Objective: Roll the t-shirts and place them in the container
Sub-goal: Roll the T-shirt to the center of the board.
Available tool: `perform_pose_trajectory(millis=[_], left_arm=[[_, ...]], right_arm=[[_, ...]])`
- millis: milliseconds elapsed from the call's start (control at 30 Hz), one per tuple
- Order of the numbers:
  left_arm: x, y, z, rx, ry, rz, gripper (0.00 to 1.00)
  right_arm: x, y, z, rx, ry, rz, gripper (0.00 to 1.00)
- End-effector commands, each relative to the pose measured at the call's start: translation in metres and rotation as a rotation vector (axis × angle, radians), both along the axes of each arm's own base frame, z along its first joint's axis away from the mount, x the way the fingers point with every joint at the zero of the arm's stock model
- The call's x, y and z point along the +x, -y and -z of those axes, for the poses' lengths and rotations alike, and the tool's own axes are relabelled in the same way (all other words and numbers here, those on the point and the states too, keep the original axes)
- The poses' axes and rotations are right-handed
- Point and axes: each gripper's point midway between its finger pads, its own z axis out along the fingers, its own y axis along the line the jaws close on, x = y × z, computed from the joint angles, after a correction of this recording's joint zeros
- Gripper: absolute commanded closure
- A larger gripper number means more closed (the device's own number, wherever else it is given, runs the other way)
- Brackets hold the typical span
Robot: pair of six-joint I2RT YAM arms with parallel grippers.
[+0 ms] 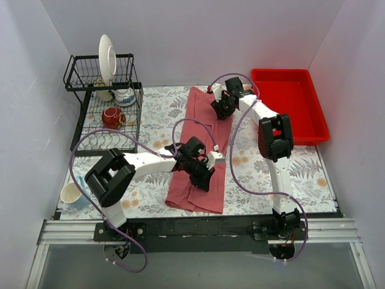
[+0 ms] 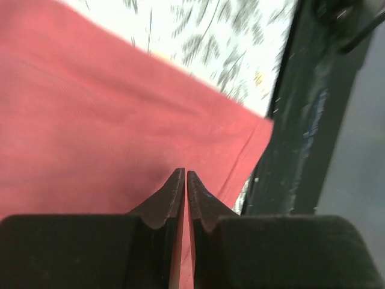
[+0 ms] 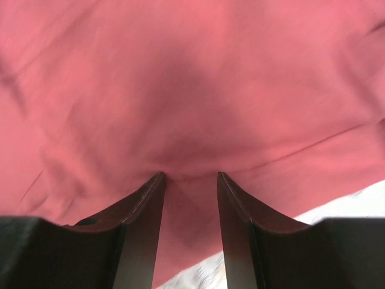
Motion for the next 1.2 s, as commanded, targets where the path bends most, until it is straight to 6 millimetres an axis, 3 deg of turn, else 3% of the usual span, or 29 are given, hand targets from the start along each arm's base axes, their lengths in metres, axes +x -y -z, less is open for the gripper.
perform_pose_trajectory(millis=[0,33,233,333,500,600,633,667,700,733,767,800,833,900,933,967,1000,1033,1100,1133,1167], left_arm=[[0.004,0.003,0.026,0.034,0.091,-0.017,0.96],[-0.001,0.003,0.032,0.047,0.091,-0.006,0.96],[0.004,0.025,0.045,0.044,0.117,0.003,0.95],[0.010,0.042,0.039,0.012,0.116,-0.001,0.94],[0.004,0.064,0.028,-0.029,0.102,0.010,0.87],[0.006,0.062,0.003,-0.040,0.129,0.005,0.82],[0.013,0.062,-0.008,-0.042,0.164,-0.011,0.80],[0.016,0.061,-0.021,-0.046,0.190,-0.020,0.74],[0.015,0.054,-0.043,-0.059,0.220,-0.022,0.71],[0.020,0.050,-0.058,-0.066,0.245,-0.039,0.68],[0.021,0.045,-0.072,-0.076,0.263,-0.043,0.65],[0.018,0.032,-0.089,-0.080,0.299,-0.016,0.60],[0.018,0.022,-0.098,-0.088,0.321,-0.004,0.58],[0.010,-0.006,-0.096,-0.063,0.337,0.059,0.54],[0.008,-0.018,-0.108,-0.092,0.425,0.122,0.53],[-0.003,-0.037,-0.095,-0.067,0.392,0.172,0.53],[0.005,-0.053,-0.096,-0.063,0.414,0.167,0.53],[0.007,-0.064,-0.100,-0.078,0.476,0.207,0.53],[0.010,-0.091,-0.087,-0.062,0.466,0.214,0.52],[0.011,-0.099,-0.084,-0.064,0.519,0.251,0.52],[0.014,-0.104,-0.080,-0.059,0.551,0.260,0.52]], right_arm=[[0.042,-0.030,-0.015,-0.017,0.120,-0.081,0.52],[0.043,-0.037,0.005,-0.020,0.099,-0.090,0.52],[0.064,-0.082,0.004,0.017,0.261,-0.180,0.46],[0.072,-0.088,0.008,0.047,0.285,-0.177,0.45],[0.090,-0.091,-0.026,0.161,0.327,-0.111,0.43],[0.097,-0.084,-0.066,0.199,0.371,-0.067,0.42],[0.098,-0.078,-0.099,0.217,0.410,-0.050,0.41],[0.096,-0.073,-0.114,0.224,0.422,-0.037,0.40],[0.090,-0.068,-0.118,0.219,0.409,-0.022,0.38],[0.085,-0.058,-0.158,0.242,0.450,0.001,0.37],[0.079,-0.052,-0.170,0.243,0.456,0.011,0.36],[0.067,-0.044,-0.166,0.231,0.419,0.019,0.35],[0.053,-0.035,-0.199,0.241,0.454,0.019,0.35],[0.030,-0.026,-0.213,0.220,0.456,-0.012,0.35],[0.003,-0.016,-0.211,0.201,0.418,-0.022,0.35],[-0.011,-0.010,-0.210,0.186,0.404,-0.040,0.35],[-0.029,-0.008,-0.204,0.189,0.368,-0.062,0.35],[-0.061,0.003,-0.195,0.178,0.307,-0.069,0.35],[-0.098,0.008,-0.181,0.181,0.227,-0.110,0.35],[-0.132,0.017,-0.166,0.169,0.142,-0.119,0.35],[-0.148,0.020,-0.161,0.170,0.108,-0.134,0.35]])
